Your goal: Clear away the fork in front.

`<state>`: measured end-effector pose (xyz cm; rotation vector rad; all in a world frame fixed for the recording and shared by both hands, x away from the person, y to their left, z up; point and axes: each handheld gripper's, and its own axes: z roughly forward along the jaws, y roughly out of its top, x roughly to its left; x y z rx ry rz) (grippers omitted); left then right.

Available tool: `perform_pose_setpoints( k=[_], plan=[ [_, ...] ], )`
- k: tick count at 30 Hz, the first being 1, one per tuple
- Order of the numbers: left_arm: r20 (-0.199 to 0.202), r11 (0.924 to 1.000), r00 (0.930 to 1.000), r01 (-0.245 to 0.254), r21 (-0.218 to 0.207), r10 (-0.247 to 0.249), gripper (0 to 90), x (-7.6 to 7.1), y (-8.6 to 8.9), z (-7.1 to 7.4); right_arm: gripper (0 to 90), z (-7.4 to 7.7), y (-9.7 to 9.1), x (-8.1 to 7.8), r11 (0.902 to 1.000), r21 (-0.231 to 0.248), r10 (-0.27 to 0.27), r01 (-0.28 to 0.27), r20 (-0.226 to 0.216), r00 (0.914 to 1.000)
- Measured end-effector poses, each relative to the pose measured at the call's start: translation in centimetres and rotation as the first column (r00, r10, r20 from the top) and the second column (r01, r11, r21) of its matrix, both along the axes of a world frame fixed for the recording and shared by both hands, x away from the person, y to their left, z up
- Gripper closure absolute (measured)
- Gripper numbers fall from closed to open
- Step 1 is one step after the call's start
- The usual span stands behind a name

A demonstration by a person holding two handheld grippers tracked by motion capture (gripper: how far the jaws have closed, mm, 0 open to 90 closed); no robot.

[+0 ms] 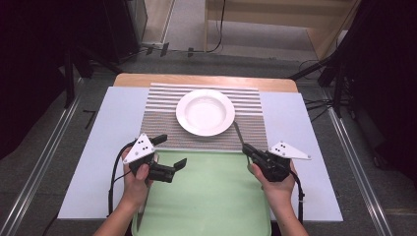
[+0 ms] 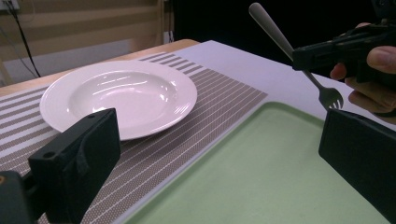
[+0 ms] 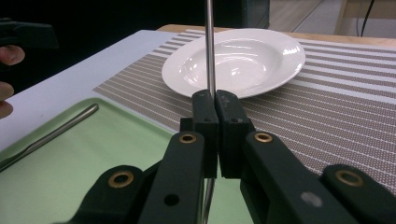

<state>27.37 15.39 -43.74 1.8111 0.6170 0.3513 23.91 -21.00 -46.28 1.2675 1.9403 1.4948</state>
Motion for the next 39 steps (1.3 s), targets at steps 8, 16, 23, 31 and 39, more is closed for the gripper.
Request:
perform_pose_setpoints(
  k=[8,16,23,31,39],
  plan=[
    [0.003,0.9994,0.9994,0.033,-0.010,-0.033,0.0,0.3,-1.5,0.3,86.6,0.1,0.8,-0.3,0.9995,0.011,0.028,-0.028,-0.001,0.9996],
    [-0.022,0.9986,0.9988,0.044,-0.028,-0.045,0.0,0.7,-2.7,0.3,86.6,0.1,1.7,-0.5,0.9985,0.004,0.055,-0.055,0.008,0.9985],
    [-0.044,0.9935,0.9954,0.081,-0.079,-0.085,0.0,1.0,-3.6,0.4,86.6,0.1,2.5,-0.7,0.9968,0.000,0.080,-0.080,0.015,0.9967],
    [-0.076,0.9935,0.9935,0.078,-0.082,-0.085,2.2,1.2,-4.9,0.5,86.6,0.1,3.4,-0.9,0.9947,0.000,0.102,-0.102,0.022,0.9945],
    [-0.126,0.9930,0.9893,0.061,-0.101,-0.073,7.7,1.7,-5.9,0.3,86.6,0.0,4.1,-1.2,0.9927,0.000,0.121,-0.121,0.033,0.9921]
  ],
)
